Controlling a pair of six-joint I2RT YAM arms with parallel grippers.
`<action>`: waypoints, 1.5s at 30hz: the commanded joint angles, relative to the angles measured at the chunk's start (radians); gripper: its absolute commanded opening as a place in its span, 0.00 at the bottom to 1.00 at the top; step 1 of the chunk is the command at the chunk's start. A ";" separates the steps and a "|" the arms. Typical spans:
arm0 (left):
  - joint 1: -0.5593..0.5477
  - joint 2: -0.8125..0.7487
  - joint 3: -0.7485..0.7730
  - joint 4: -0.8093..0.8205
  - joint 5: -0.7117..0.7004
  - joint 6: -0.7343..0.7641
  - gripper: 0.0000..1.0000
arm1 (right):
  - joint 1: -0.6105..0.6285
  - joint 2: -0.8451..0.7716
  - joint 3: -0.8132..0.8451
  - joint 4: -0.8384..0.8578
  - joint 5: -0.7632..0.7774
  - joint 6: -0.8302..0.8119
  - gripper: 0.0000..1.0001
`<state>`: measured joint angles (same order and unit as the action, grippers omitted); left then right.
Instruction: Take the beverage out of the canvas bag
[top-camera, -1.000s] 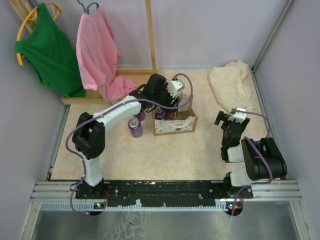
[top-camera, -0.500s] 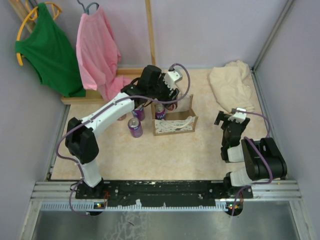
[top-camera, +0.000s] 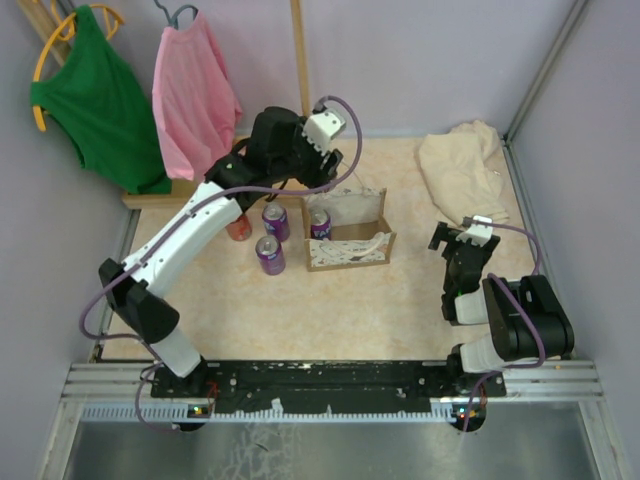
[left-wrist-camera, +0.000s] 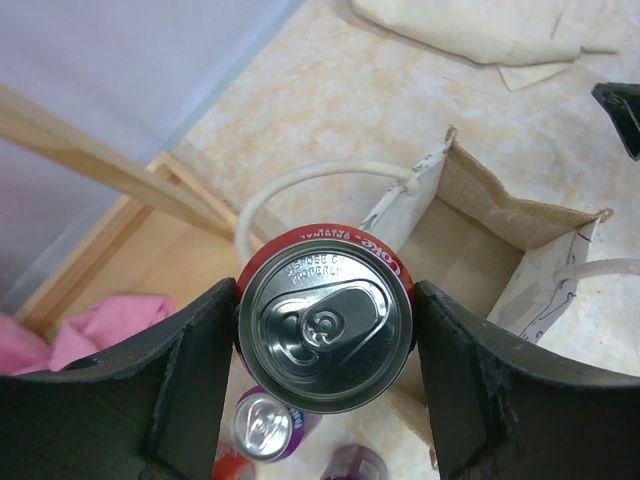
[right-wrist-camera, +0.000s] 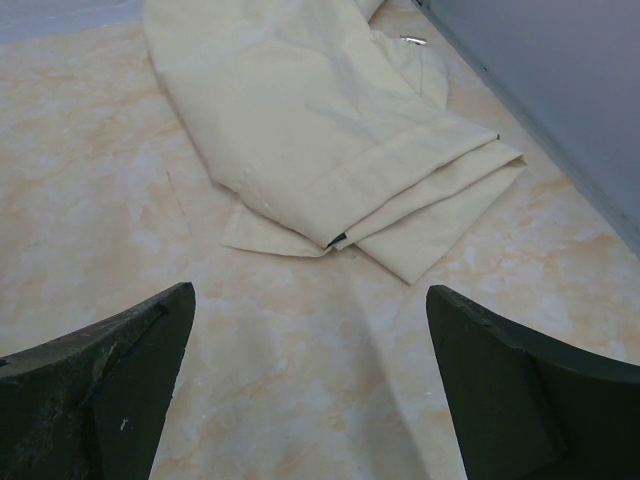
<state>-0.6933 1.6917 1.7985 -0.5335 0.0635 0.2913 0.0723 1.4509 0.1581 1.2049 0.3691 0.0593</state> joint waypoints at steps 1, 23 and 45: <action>0.006 -0.111 0.039 0.024 -0.158 -0.003 0.00 | 0.009 0.002 0.014 0.044 0.017 -0.011 0.99; 0.307 -0.594 -0.677 0.119 -0.267 -0.286 0.00 | 0.009 0.002 0.014 0.042 0.017 -0.012 0.99; 0.370 -0.627 -1.066 0.441 -0.279 -0.434 0.00 | 0.009 0.002 0.014 0.042 0.017 -0.011 0.99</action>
<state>-0.3374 1.0573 0.7345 -0.2749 -0.2390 -0.1127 0.0723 1.4509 0.1581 1.2049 0.3691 0.0593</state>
